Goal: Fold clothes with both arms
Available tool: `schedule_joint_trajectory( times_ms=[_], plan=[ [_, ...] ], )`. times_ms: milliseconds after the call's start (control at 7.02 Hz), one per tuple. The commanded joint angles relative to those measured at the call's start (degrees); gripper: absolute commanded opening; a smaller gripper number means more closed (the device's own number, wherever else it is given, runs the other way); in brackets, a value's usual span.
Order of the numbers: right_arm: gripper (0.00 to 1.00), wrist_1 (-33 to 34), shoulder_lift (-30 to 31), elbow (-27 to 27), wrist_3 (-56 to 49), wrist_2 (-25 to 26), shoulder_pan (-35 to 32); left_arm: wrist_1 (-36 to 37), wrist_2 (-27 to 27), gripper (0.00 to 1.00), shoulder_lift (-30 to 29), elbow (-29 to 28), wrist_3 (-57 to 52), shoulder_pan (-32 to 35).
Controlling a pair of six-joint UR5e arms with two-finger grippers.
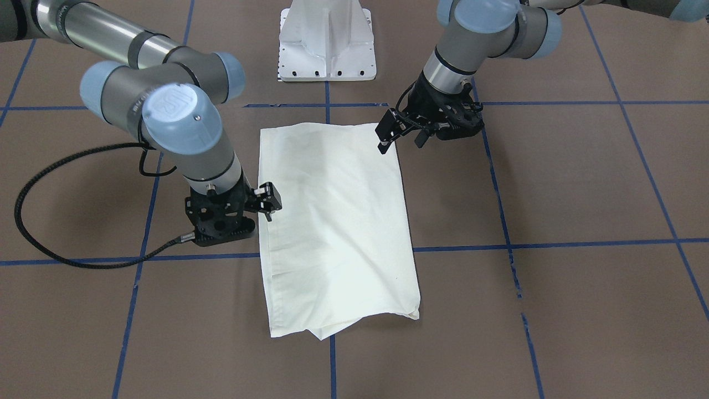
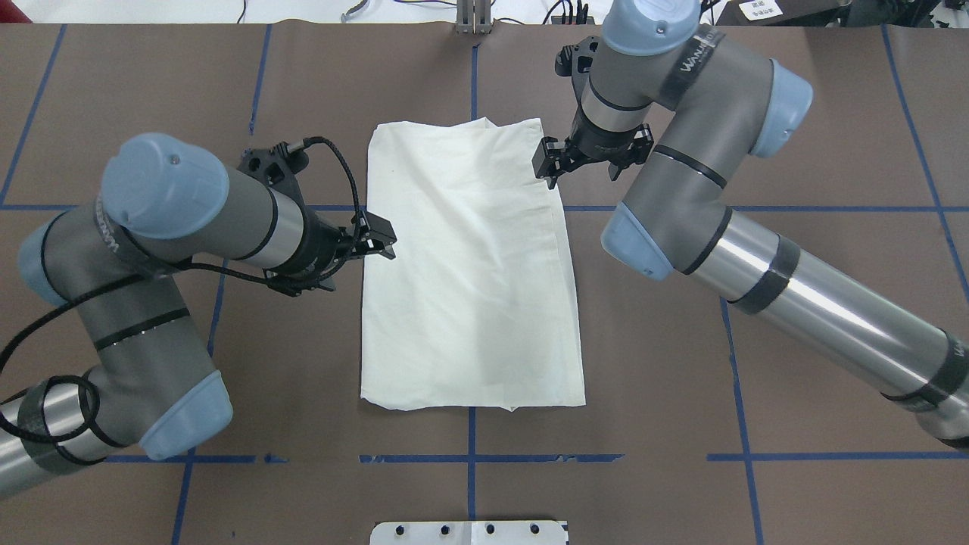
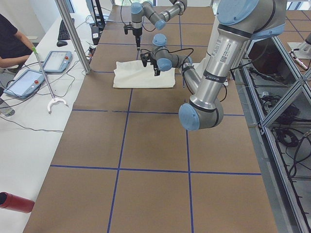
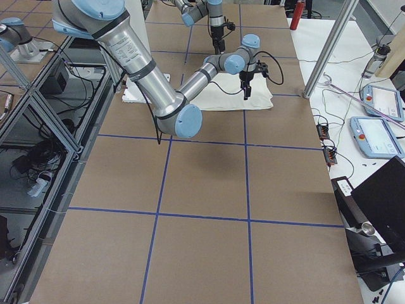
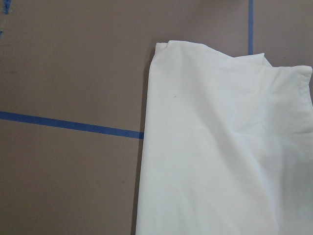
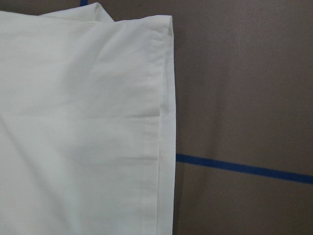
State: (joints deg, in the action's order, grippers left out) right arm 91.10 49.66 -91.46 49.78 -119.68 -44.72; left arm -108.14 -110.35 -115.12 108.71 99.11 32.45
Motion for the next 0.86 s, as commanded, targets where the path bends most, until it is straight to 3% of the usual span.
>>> schedule_joint_trajectory(
  times_ms=[0, 285, 428, 713],
  plan=[
    [1.00, -0.48, 4.21, -9.85, 9.94, -0.82, 3.04, -1.02, 9.30, 0.99, 2.87, 0.54, 12.99, -9.37],
    [1.00, -1.53, 4.48, -11.02, 15.24, 0.66, 6.21, 6.22, 14.79, 0.94, 3.33, 0.36, 16.82, -14.50],
    [1.00, -2.32, 5.09, -10.76, 15.26, 1.11, 6.65, 9.76, 14.99, 0.93, 3.15, 0.45, 16.74, -15.30],
    [1.00, -2.51, 5.36, -10.67, 15.17, 1.12, 6.57, 9.97, 14.99, 0.90, 2.54, 0.10, 16.74, -15.92]
  ],
)
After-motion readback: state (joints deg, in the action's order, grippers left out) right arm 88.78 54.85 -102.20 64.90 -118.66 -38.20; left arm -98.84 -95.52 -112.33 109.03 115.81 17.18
